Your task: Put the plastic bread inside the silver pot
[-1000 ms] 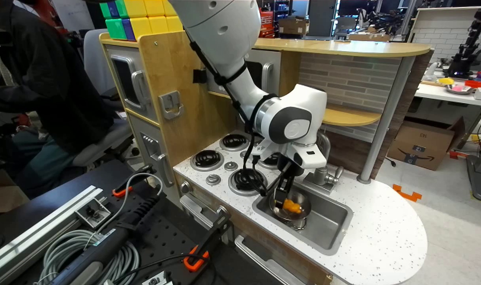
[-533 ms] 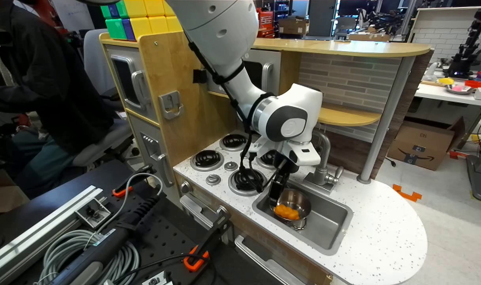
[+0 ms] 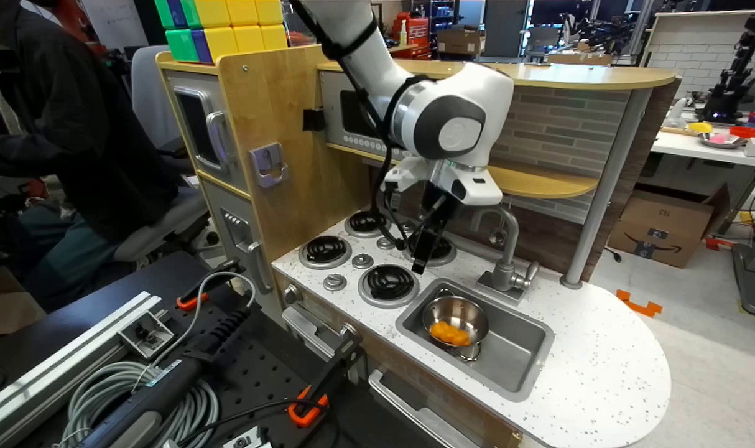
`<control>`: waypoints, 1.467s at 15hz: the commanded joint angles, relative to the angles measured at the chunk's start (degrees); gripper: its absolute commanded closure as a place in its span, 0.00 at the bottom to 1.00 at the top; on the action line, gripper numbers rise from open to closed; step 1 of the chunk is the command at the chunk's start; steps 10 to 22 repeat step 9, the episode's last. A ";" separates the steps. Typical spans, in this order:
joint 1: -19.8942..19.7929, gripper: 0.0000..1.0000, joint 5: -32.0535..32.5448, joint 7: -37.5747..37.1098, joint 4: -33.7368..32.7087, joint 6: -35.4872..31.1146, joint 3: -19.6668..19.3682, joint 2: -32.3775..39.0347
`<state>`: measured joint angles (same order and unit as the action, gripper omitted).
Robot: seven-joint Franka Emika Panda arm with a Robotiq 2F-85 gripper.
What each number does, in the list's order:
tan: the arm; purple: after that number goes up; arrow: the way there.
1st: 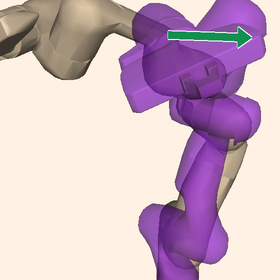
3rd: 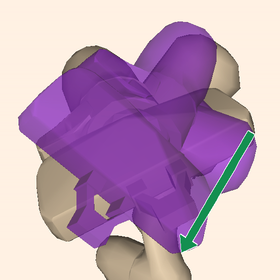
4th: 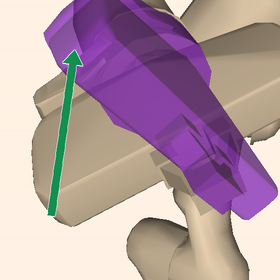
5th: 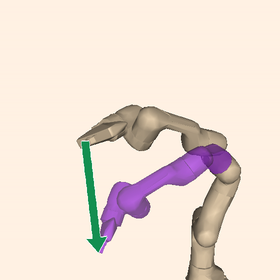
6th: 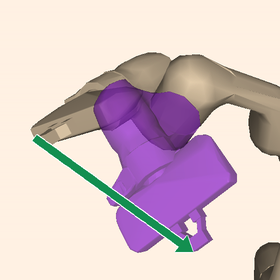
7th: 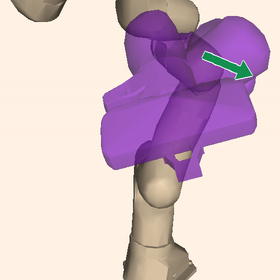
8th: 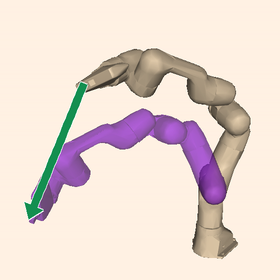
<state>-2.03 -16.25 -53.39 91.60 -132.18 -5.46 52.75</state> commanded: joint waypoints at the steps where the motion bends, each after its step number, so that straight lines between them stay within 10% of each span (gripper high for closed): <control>1: -4.15 0.00 -7.07 7.97 11.44 -2.07 4.90 -13.50; 5: -7.19 0.00 -16.01 14.65 15.07 4.14 7.13 -22.06; 22: -4.41 0.00 -13.74 12.39 11.64 2.15 4.41 -18.45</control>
